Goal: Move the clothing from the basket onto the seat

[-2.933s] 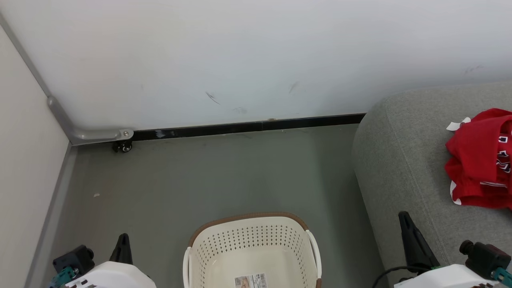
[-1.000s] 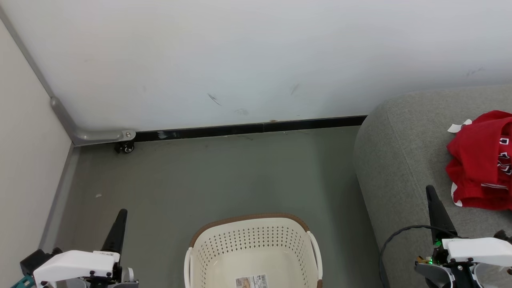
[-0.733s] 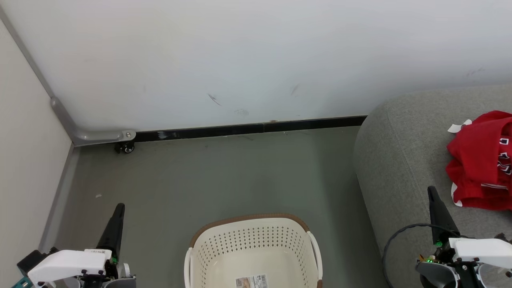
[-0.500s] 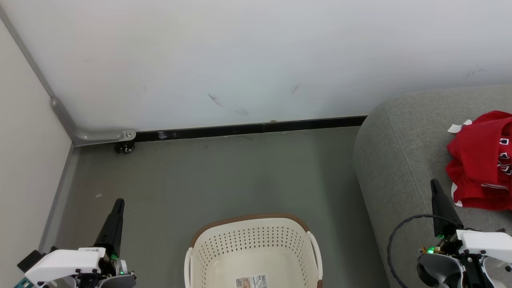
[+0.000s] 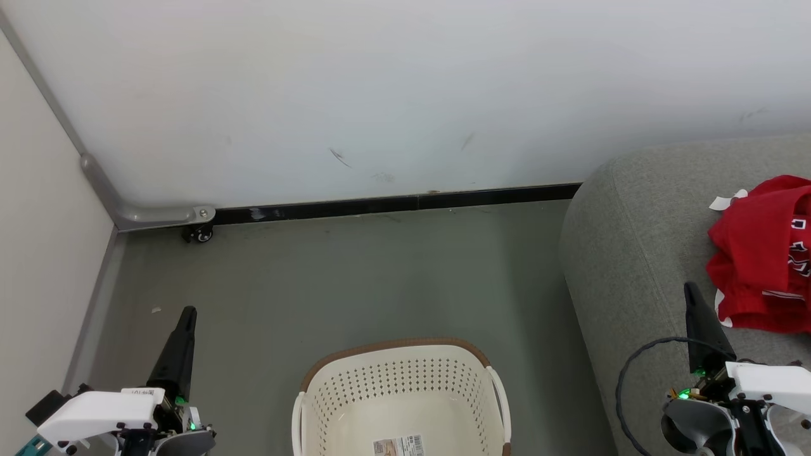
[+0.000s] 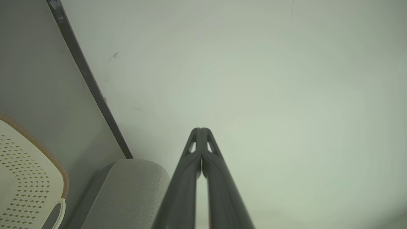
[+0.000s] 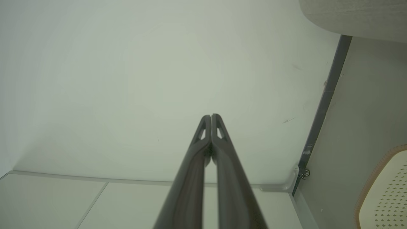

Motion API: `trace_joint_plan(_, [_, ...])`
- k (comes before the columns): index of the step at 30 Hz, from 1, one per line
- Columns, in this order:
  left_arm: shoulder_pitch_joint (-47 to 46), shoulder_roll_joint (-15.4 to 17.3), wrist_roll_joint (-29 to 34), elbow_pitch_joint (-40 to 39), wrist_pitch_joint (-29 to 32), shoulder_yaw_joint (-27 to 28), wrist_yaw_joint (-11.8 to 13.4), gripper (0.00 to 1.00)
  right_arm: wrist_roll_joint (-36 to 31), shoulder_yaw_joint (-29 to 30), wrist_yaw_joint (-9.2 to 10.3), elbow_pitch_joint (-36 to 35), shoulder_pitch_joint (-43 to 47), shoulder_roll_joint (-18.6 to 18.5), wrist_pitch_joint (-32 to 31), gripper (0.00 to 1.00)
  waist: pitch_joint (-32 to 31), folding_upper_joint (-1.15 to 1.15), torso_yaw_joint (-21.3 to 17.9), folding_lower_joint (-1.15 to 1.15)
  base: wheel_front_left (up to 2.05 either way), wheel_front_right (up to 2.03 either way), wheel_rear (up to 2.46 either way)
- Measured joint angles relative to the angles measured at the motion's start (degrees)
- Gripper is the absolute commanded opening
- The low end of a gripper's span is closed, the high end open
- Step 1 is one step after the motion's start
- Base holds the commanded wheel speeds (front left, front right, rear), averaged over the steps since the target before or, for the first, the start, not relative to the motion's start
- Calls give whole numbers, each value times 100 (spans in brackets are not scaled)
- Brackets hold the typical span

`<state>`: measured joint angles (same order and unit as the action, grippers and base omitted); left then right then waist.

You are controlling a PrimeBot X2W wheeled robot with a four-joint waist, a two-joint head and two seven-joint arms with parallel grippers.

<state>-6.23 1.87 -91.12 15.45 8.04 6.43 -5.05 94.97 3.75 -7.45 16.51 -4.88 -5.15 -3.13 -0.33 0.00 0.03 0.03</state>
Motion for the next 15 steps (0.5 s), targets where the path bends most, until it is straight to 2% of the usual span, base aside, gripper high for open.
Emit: trace_joint_plan(15, [6,0,-45,-116,-49,-31,53,0,4,-3,0,2,0,-4,0,0,4,0,-1,-1,0,0,0])
